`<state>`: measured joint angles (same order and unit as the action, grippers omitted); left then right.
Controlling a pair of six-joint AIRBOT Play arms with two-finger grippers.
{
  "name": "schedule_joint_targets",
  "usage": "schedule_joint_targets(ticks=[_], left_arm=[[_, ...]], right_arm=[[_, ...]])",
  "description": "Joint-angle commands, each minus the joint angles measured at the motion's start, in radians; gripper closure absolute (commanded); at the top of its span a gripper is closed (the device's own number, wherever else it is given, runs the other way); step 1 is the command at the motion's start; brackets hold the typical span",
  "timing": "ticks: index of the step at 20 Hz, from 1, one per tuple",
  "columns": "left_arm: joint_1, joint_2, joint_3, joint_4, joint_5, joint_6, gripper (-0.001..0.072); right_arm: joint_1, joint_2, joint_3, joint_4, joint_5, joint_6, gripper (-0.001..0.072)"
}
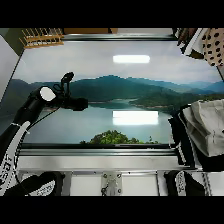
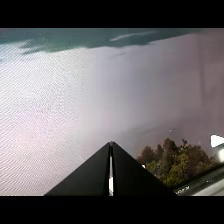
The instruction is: Fold the clothes and pants, and hang the long-sleeved shirts on hangers.
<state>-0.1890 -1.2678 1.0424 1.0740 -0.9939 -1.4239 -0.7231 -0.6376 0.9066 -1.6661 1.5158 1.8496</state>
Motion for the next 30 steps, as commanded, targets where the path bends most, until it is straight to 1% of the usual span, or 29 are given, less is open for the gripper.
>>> schedule_joint_targets(ticks=[1, 2, 3, 4, 5, 7, 9, 10, 12, 13, 15, 18, 21, 24, 28, 29, 30], left_arm=[[0.0, 0.0, 0.0, 0.0, 0.0, 0.003, 0.0693], [0.0, 0.0, -0.001, 0.0, 0.0, 0.003, 0.0693], [0.0, 0.0, 0.0, 0.0, -0.001, 0.003, 0.0693], [0.0, 0.0, -0.001, 0.0, -0.001, 0.003, 0.0693], [0.0, 0.0, 0.0, 0.0, -0.001, 0.003, 0.0693], [0.0, 0.0, 0.0, 0.0, 0.0, 0.003, 0.0693], [-0.001, 0.0, 0.0, -0.002, -0.001, 0.003, 0.0693], [0.0, 0.0, 0.0, -0.002, -0.001, 0.003, 0.0693], [0.0, 0.0, 0.0, -0.004, 0.004, 0.003, 0.0693], [-0.001, 0.0, 0.0, -0.005, 0.003, 0.003, 0.0693], [-0.001, 0.0, 0.0, -0.013, 0.003, 0.003, 0.0693], [-0.002, 0.0, 0.0, -0.073, 0.005, 0.005, 0.0693], [-0.002, 0.001, 0.0, -0.081, 0.002, 0.004, 0.0693], [-0.001, 0.001, 0.0, -0.081, -0.001, 0.003, 0.0693], [-0.001, 0.001, 0.0, -0.08, -0.001, 0.003, 0.0693], [-0.001, 0.001, 0.0, -0.08, 0.0, 0.003, 0.0693], [-0.001, 0.001, 0.0, -0.08, 0.0, 0.003, 0.0693]], right_arm=[[-0.001, 0.037, -0.089, -0.017, 0.005, 0.006, 0.0693], [-0.001, 0.037, -0.09, -0.017, 0.004, 0.006, 0.0643], [-0.001, 0.037, -0.088, -0.018, 0.004, -0.005, 0.0418], [-0.001, 0.037, -0.075, -0.025, 0.003, -0.067, 0.0143], [-0.001, 0.037, -0.044, -0.051, -0.001, -0.118, 0.0103], [0.0, 0.037, 0.07, -0.088, -0.034, -0.207, 0.0102], [0.027, 0.043, 0.193, -0.032, -0.096, -0.214, 0.0101], [0.06, 0.044, 0.237, 0.048, -0.117, -0.244, 0.0101], [0.151, 0.04, 0.249, 0.251, -0.156, -0.308, 0.0102], [0.212, 0.027, 0.237, 0.347, -0.171, -0.322, 0.0102], [0.358, -0.013, 0.192, 0.449, -0.22, -0.32, 0.0102], [0.62, -0.094, 0.102, 0.459, -0.323, -0.305, 0.0102], [0.831, -0.185, 0.034, 0.459, -0.453, -0.286, 0.0102], [0.915, -0.264, 0.032, 0.46, -0.492, -0.286, 0.0102], [0.922, -0.306, 0.032, 0.467, -0.487, -0.286, 0.0103], [0.922, -0.307, 0.032, 0.467, -0.488, -0.286, 0.0118], [0.922, -0.306, 0.032, 0.467, -0.487, -0.286, 0.0283]])
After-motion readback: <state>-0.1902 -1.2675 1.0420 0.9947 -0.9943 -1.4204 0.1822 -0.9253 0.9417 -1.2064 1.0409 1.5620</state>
